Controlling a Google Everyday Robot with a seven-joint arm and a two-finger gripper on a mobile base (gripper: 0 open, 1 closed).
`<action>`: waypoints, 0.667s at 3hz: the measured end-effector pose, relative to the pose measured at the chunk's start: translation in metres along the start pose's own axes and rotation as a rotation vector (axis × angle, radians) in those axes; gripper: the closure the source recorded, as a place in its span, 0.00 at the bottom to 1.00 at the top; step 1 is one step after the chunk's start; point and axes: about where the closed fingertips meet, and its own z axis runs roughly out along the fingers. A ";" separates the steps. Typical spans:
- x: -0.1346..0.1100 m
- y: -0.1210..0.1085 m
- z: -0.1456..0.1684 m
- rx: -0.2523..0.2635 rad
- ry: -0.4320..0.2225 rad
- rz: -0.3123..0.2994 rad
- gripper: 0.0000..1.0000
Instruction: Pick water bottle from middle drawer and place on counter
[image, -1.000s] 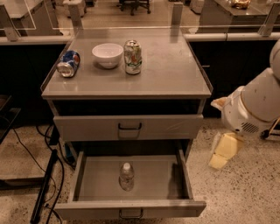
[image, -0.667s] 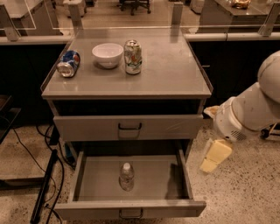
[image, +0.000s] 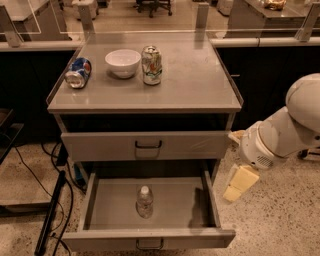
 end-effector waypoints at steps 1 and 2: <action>0.011 0.010 0.069 -0.087 0.050 -0.002 0.00; 0.012 0.013 0.076 -0.096 0.042 0.005 0.00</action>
Offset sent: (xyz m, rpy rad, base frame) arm 0.0098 0.0260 -0.0996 -0.0366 0.1314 0.0460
